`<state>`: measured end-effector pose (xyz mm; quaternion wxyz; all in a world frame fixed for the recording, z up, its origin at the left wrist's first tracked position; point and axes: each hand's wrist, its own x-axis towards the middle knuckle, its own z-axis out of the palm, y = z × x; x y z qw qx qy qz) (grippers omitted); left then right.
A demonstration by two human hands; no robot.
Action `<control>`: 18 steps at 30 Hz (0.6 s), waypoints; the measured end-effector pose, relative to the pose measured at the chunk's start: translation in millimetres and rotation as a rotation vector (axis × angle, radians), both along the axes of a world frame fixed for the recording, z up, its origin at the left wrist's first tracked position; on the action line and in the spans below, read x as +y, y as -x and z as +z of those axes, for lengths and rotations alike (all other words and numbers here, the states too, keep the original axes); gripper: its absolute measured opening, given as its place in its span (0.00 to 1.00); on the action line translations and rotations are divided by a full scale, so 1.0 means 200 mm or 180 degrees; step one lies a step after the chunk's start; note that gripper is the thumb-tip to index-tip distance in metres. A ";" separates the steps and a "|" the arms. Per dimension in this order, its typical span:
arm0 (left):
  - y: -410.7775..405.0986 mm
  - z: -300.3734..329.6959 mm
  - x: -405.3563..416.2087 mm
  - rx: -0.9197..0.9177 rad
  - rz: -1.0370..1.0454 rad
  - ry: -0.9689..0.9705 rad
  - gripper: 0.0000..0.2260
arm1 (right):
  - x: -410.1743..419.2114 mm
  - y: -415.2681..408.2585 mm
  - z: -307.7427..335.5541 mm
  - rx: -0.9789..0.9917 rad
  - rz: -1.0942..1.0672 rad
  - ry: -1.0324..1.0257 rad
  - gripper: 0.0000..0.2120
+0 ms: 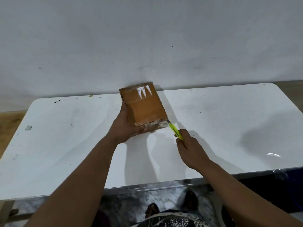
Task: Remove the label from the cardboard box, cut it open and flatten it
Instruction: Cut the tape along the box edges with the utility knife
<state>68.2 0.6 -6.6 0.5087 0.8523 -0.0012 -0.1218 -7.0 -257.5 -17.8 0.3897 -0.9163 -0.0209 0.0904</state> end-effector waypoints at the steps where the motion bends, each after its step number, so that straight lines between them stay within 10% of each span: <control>1: -0.01 0.01 0.01 0.0051 -0.0015 -0.0003 0.60 | -0.01 0.01 -0.01 -0.0039 -0.0018 0.0132 0.06; 18: -0.04 -0.01 0.02 0.0030 -0.0093 -0.0202 0.60 | 0.03 0.04 -0.03 -0.0002 -0.0189 0.0285 0.08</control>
